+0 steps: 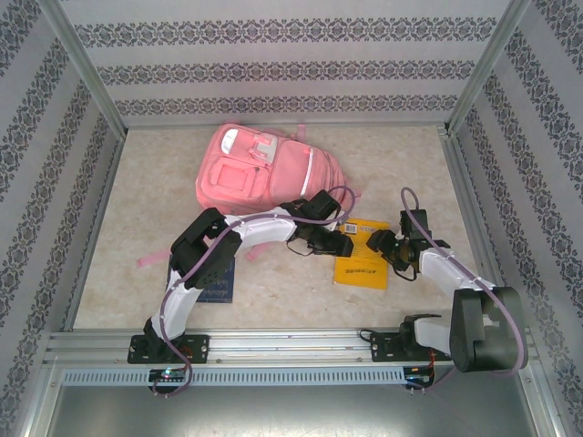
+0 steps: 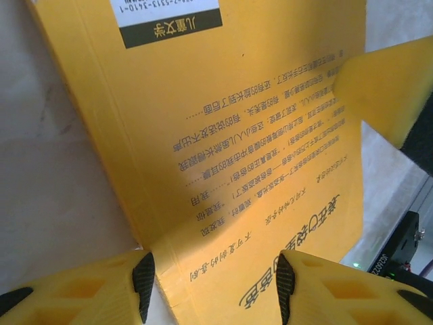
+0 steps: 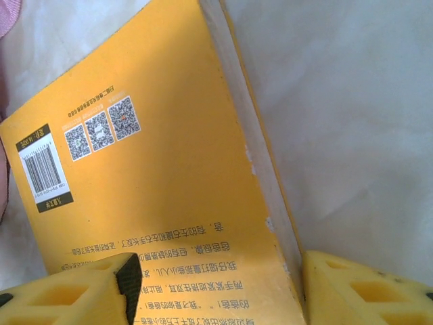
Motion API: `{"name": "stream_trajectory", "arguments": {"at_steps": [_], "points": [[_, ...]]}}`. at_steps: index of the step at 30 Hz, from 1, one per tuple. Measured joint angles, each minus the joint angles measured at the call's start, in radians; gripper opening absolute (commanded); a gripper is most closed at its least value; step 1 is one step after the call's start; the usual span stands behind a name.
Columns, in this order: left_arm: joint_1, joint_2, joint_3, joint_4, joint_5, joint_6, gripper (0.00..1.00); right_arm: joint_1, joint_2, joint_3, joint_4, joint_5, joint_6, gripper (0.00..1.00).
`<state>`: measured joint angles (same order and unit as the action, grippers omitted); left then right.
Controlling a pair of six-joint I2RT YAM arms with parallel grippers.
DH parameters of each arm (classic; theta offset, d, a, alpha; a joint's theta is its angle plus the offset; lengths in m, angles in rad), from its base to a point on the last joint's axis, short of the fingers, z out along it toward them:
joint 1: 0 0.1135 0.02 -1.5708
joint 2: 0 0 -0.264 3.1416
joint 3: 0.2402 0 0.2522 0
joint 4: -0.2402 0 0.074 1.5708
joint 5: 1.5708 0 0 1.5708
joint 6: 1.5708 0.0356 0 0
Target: Pack the student bag
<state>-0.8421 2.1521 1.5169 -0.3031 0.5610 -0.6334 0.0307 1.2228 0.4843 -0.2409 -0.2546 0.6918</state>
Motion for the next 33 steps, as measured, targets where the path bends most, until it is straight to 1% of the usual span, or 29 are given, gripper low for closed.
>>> {"name": "stream_trajectory", "arguments": {"at_steps": [3, 8, 13, 16, 18, 20, 21, 22, 23, 27, 29, 33], "points": [[0.0, 0.0, 0.001, -0.007, -0.009, 0.006, 0.52, 0.0, -0.018, 0.0, -0.014, 0.003, -0.003, 0.56], [0.0, 0.0, 0.002, -0.011, -0.012, 0.019, 0.52, 0.012, -0.127, 0.023, -0.085, -0.008, -0.008, 0.53], [0.0, 0.0, 0.006, -0.019, -0.013, 0.027, 0.52, 0.034, -0.143, 0.058, -0.109, -0.091, -0.008, 0.51], [0.0, 0.0, 0.008, -0.022, -0.014, 0.027, 0.53, 0.039, -0.147, 0.058, -0.11, -0.127, -0.012, 0.46], [0.0, 0.0, 0.008, -0.023, -0.015, 0.027, 0.52, 0.039, -0.149, 0.058, -0.11, -0.137, -0.016, 0.39], [0.0, 0.0, 0.008, -0.024, -0.015, 0.028, 0.52, 0.039, -0.146, 0.058, -0.111, -0.136, -0.02, 0.23], [0.0, 0.0, 0.01, -0.026, -0.015, 0.03, 0.52, 0.039, -0.142, 0.058, -0.111, -0.135, -0.021, 0.11], [0.0, 0.0, 0.011, -0.028, -0.016, 0.032, 0.53, 0.039, -0.136, 0.058, -0.109, -0.133, -0.024, 0.03], [0.0, 0.0, 0.014, -0.032, -0.017, 0.036, 0.52, 0.039, -0.132, 0.058, -0.107, -0.127, -0.026, 0.0], [0.0, -0.006, 0.019, -0.042, -0.032, 0.062, 0.59, 0.04, -0.149, 0.058, -0.119, -0.116, -0.031, 0.0], [0.005, -0.021, 0.019, -0.05, -0.05, 0.077, 0.62, 0.046, -0.197, 0.058, -0.139, -0.113, -0.035, 0.0], [0.034, -0.08, 0.019, -0.053, -0.064, 0.088, 0.64, 0.043, -0.294, 0.058, -0.167, -0.122, -0.034, 0.0]]}}
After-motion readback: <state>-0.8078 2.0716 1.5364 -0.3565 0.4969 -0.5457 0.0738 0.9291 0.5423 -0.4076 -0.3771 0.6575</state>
